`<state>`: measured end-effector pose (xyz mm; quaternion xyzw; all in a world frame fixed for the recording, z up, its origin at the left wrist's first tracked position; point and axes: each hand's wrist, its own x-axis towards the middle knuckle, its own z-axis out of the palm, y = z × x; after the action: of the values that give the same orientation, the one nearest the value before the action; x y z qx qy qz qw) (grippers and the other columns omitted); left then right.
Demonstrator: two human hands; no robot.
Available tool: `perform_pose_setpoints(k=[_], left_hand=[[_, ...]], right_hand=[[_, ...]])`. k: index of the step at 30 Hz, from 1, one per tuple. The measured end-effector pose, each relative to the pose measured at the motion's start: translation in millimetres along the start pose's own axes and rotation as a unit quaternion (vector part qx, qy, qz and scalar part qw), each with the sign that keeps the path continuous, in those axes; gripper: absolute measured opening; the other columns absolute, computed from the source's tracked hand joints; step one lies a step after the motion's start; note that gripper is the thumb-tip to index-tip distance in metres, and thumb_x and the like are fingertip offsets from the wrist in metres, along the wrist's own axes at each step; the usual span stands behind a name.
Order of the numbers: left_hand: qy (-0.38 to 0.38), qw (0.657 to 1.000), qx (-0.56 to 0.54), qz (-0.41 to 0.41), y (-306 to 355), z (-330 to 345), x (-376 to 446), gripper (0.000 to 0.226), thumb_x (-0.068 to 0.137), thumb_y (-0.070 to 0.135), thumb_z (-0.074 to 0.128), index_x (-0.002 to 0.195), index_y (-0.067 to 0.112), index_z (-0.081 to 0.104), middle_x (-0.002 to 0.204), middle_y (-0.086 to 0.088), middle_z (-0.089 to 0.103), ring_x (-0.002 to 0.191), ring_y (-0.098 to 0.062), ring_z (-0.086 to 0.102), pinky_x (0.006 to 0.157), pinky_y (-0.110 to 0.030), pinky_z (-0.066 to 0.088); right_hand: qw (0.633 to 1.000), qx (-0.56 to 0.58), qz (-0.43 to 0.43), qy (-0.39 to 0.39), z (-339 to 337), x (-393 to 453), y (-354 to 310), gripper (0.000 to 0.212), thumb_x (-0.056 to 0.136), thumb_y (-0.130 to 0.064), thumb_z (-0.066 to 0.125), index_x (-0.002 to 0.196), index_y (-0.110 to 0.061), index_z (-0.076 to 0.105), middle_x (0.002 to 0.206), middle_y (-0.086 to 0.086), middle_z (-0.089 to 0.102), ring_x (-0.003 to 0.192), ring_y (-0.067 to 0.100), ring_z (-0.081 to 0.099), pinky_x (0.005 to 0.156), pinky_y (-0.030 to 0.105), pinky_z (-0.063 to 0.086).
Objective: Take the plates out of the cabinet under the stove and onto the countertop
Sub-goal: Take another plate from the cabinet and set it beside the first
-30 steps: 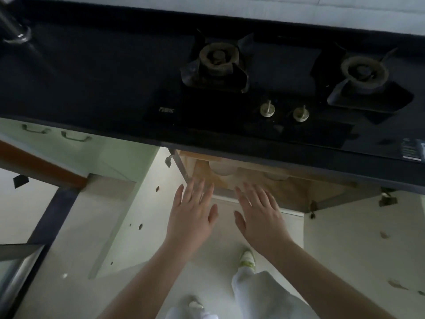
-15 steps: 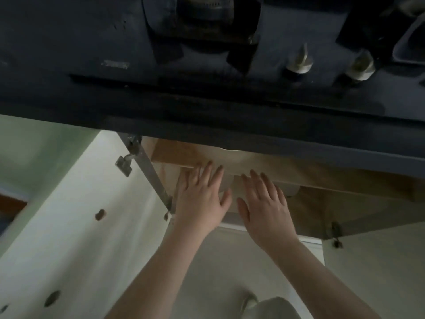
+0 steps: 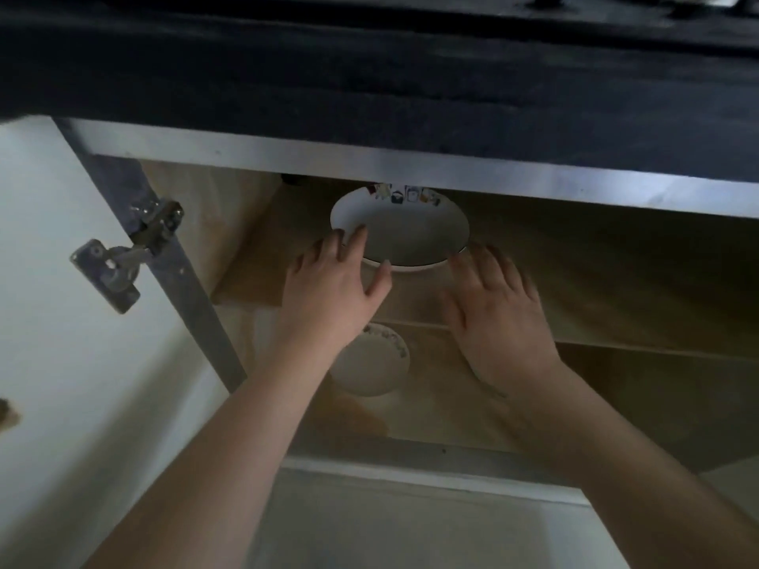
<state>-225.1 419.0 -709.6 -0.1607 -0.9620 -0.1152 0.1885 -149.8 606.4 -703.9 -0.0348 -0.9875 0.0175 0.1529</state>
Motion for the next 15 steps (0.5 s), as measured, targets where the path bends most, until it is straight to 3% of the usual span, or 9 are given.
perform_pose_setpoints(k=[5,8,11,13,15], left_hand=[[0.019,1.0,-0.01,-0.011,-8.1,7.6,29.6,0.066,0.094,0.064,0.025,0.148,0.026,0.028,0.138,-0.015,0.052,0.117,-0.036,0.056,0.088,-0.044,0.05],[0.029,0.994,-0.081,-0.066,-17.5,8.8,46.0,0.062,0.094,0.06,0.032,0.146,0.026,0.03,0.132,-0.016,0.055,0.111,-0.034,0.06,0.08,-0.041,0.053],[0.031,0.973,-0.188,-0.127,-21.9,13.1,60.9,0.056,0.097,0.049,0.045,0.146,0.024,0.033,0.123,-0.011,0.061,0.089,-0.019,0.066,0.061,-0.026,0.046],[0.034,0.963,-0.225,-0.144,-26.4,15.7,73.3,0.051,0.097,0.044,0.047,0.142,0.02,0.042,0.111,-0.003,0.063,0.067,-0.004,0.055,0.051,-0.017,0.036],[-0.004,0.954,-0.244,-0.172,-32.5,19.2,88.5,0.05,0.098,0.044,0.047,0.138,0.015,0.048,0.114,-0.006,0.064,0.069,-0.007,0.054,0.052,-0.02,0.038]], right_hand=[[1.0,-0.005,0.029,0.006,-0.8,35.7,20.2,0.058,0.097,-0.049,0.02,0.148,-0.026,0.03,0.15,0.009,0.04,0.141,0.034,0.032,0.114,0.051,0.025],[0.999,0.026,0.039,-0.005,4.1,58.6,28.4,0.053,0.1,-0.047,0.028,0.147,-0.022,0.033,0.144,0.012,0.045,0.134,0.035,0.039,0.108,0.049,0.033],[0.991,0.102,0.058,-0.058,9.5,85.0,33.1,0.053,0.102,-0.042,0.034,0.145,-0.011,0.037,0.143,0.017,0.047,0.13,0.037,0.043,0.104,0.045,0.038],[0.974,0.182,0.117,-0.071,6.3,100.2,32.9,0.052,0.1,-0.041,0.041,0.137,-0.005,0.047,0.137,0.021,0.052,0.125,0.038,0.049,0.101,0.043,0.04],[0.958,0.223,0.159,-0.083,6.0,113.8,34.4,0.049,0.099,-0.04,0.044,0.13,-0.003,0.054,0.13,0.02,0.058,0.119,0.036,0.054,0.095,0.04,0.043]])
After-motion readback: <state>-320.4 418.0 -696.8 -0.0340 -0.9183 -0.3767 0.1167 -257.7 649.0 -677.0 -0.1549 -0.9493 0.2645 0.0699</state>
